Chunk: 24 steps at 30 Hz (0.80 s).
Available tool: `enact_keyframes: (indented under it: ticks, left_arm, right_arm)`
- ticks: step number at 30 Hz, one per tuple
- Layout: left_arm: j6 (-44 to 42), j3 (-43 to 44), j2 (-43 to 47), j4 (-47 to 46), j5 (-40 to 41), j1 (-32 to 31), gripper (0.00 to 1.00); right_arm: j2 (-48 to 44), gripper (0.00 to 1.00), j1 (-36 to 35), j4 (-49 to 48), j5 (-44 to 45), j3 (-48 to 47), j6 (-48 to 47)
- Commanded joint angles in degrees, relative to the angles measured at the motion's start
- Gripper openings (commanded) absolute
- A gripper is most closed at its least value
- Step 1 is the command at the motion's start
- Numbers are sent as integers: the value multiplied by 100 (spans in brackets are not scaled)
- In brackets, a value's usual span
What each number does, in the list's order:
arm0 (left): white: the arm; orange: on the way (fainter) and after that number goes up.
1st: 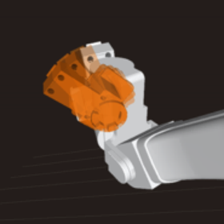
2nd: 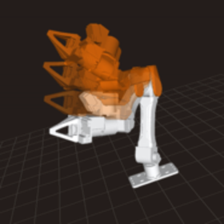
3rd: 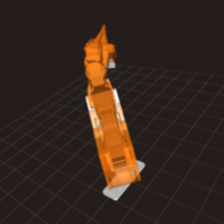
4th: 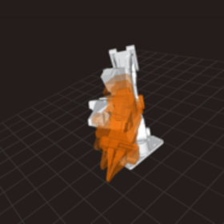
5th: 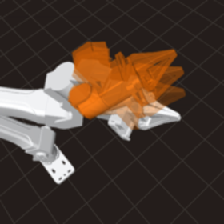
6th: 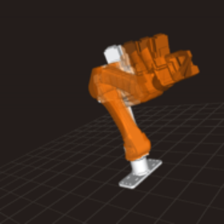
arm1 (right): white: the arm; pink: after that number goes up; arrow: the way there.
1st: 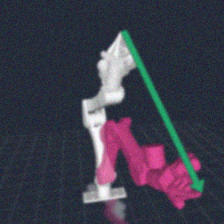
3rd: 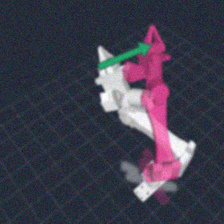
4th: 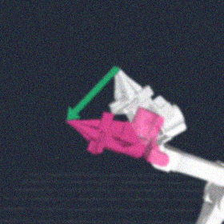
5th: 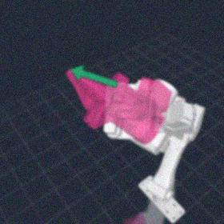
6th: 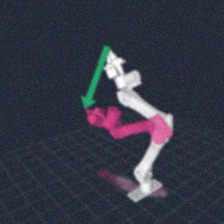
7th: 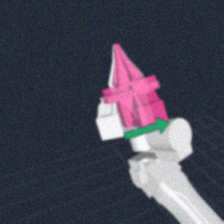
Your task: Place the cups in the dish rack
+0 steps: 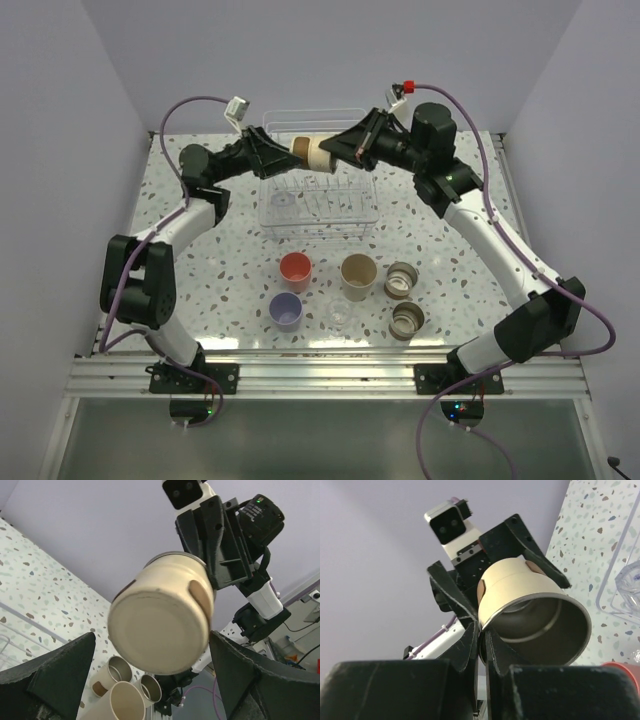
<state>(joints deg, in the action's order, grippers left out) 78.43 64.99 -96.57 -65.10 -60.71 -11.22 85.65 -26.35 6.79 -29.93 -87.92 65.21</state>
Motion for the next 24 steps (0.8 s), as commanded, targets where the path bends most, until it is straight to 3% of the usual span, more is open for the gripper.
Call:
enact_keyframes:
  ticks: [1, 5, 15, 23, 24]
  left_arm:
    - [-978, 75, 376, 1068, 138, -108, 98]
    - [-1085, 40, 429, 1167, 331, -73, 99]
    - [1154, -4, -36, -1863, 270, -55, 97]
    - [1104, -74, 16, -1761, 173, -55, 87]
    - [1069, -74, 51, -1717, 139, -64, 80]
  right_arm:
    - [-241, 0, -46, -564, -267, -59, 150]
    - [-329, 0, -46, -573, -294, 47, 132]
    - [-347, 0, -55, -800, -346, 249, 194]
    - [-321, 0, -46, -1065, -329, 477, 290]
    - [-312, 0, -46, -1135, -329, 512, 317]
